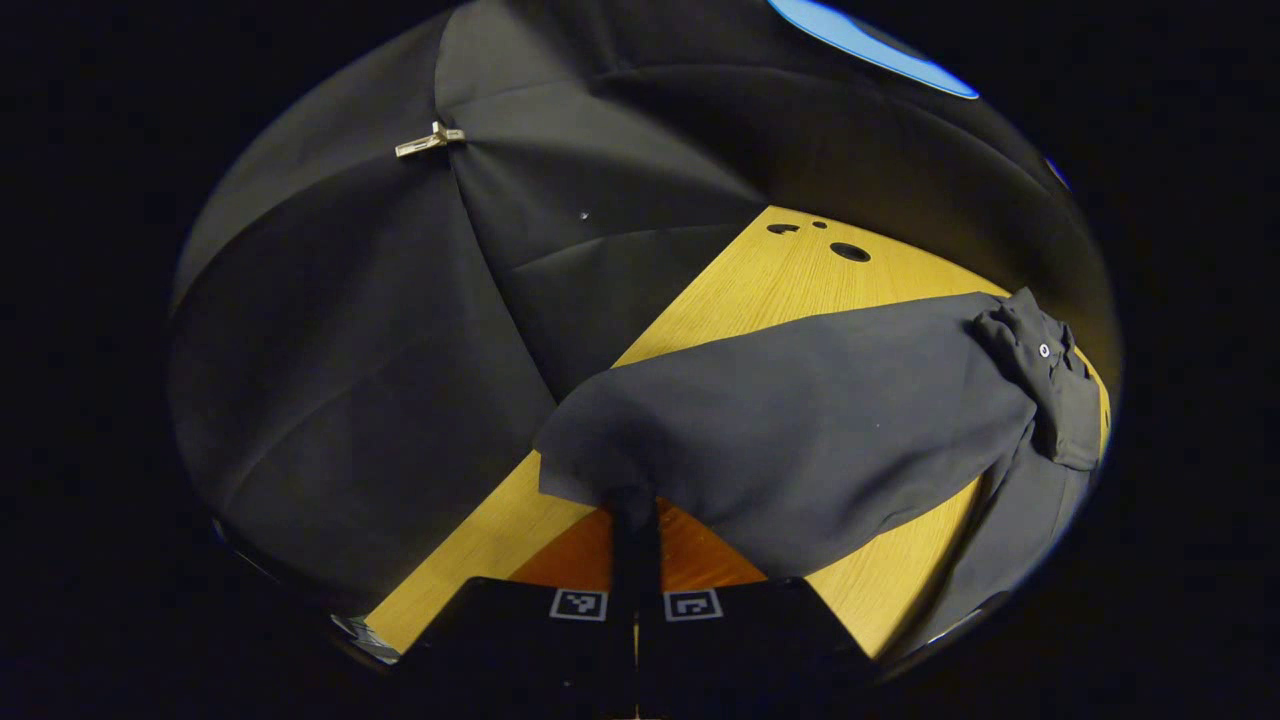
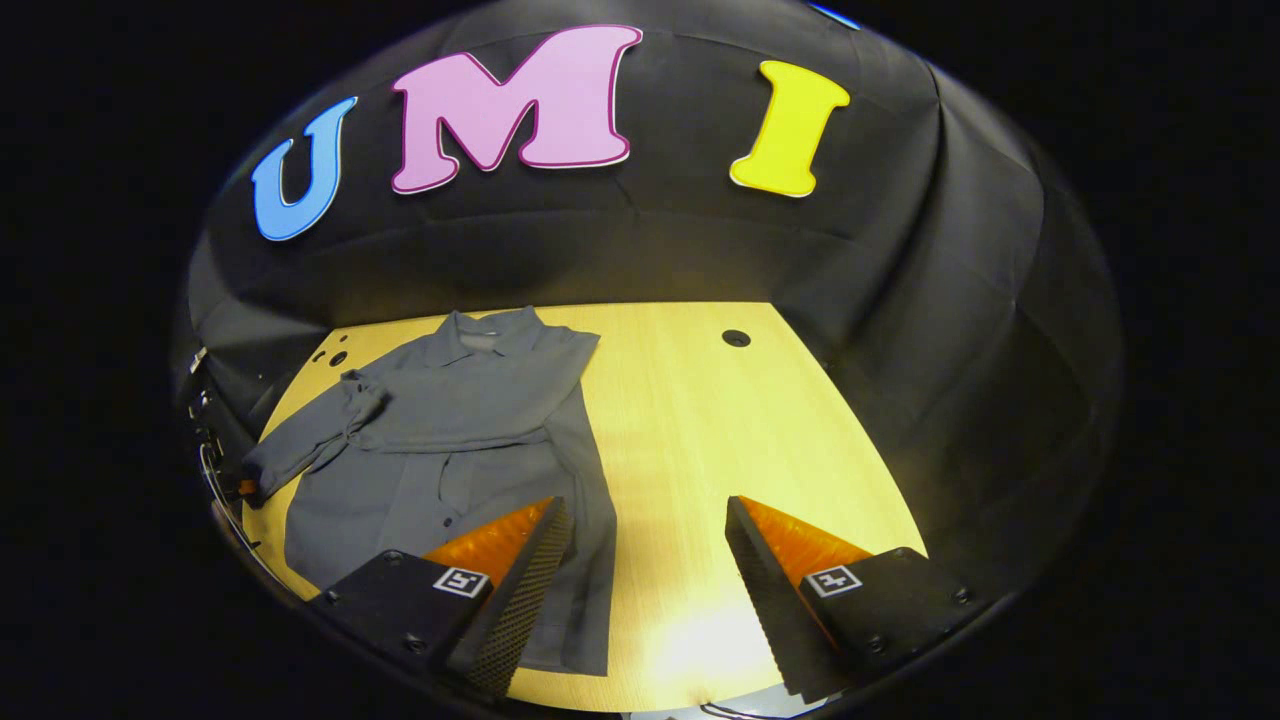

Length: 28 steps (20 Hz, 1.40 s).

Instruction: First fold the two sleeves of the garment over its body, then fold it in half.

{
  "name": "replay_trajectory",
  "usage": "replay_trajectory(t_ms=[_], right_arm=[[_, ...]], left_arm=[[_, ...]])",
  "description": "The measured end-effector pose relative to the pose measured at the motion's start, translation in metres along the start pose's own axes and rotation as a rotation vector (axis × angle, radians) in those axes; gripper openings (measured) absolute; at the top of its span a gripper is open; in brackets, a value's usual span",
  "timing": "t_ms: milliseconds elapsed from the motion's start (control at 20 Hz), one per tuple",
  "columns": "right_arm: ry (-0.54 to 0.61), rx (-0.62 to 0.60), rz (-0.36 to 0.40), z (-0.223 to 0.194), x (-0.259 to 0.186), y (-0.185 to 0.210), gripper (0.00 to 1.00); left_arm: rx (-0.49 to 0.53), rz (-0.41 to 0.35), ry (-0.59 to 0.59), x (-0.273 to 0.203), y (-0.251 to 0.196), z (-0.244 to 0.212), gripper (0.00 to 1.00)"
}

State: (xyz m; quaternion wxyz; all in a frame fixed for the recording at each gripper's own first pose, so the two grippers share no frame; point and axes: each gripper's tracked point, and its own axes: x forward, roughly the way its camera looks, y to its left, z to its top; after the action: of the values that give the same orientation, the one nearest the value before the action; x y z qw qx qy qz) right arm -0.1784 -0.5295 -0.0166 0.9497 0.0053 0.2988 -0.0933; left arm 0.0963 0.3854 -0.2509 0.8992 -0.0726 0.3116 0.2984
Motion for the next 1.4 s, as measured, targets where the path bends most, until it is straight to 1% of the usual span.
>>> replay_trajectory(t_ms=[50, 200, 350, 500, 600, 650, 700, 750, 900, 1100, 1200, 1300, 1400], right_arm=[[0.003, -0.002, 0.005, -0.001, 0.002, 0.001, 0.98], [0.006, -0.020, 0.020, -0.001, 0.007, 0.003, 0.98], [-0.001, -0.005, 0.030, 0.004, 0.013, 0.002, 0.98], [-0.020, 0.044, 0.028, 0.007, 0.020, 0.001, 0.98], [-0.011, 0.053, 0.034, 0.001, 0.025, 0.001, 0.98], [-0.004, 0.053, 0.037, -0.003, 0.026, 0.001, 0.98], [0.000, 0.054, 0.039, -0.006, 0.027, 0.000, 0.98], [0.003, 0.056, 0.039, -0.008, 0.028, -0.002, 0.98], [0.024, 0.096, 0.050, -0.018, 0.035, -0.002, 0.98], [0.066, 0.129, 0.061, -0.038, 0.039, -0.003, 0.99], [0.080, 0.133, 0.056, -0.045, 0.040, -0.007, 0.98], [0.092, 0.149, 0.056, -0.050, 0.042, -0.009, 0.99], [0.103, 0.169, 0.056, -0.054, 0.044, -0.015, 1.00]], left_arm=[[-0.010, 0.007, 0.001, -0.003, -0.001, 0.002, 0.06], [-0.015, -0.033, -0.051, -0.016, -0.015, 0.019, 0.05], [-0.010, -0.065, -0.113, -0.035, -0.026, 0.053, 0.05], [-0.036, -0.093, -0.179, -0.054, -0.040, 0.093, 0.05], [-0.051, -0.114, -0.199, -0.064, -0.052, 0.117, 0.05], [-0.054, -0.108, -0.198, -0.068, -0.058, 0.127, 0.02], [-0.054, -0.100, -0.190, -0.070, -0.062, 0.135, 0.05], [-0.054, -0.110, -0.193, -0.076, -0.073, 0.144, 0.05], [-0.038, -0.189, -0.237, -0.101, -0.121, 0.174, 0.06], [0.063, -0.275, -0.313, -0.131, -0.186, 0.210, 0.05], [0.145, -0.297, -0.372, -0.143, -0.219, 0.228, 0.05], [0.210, -0.354, -0.400, -0.159, -0.261, 0.232, 0.05], [0.232, -0.435, -0.401, -0.173, -0.308, 0.225, 0.05]])
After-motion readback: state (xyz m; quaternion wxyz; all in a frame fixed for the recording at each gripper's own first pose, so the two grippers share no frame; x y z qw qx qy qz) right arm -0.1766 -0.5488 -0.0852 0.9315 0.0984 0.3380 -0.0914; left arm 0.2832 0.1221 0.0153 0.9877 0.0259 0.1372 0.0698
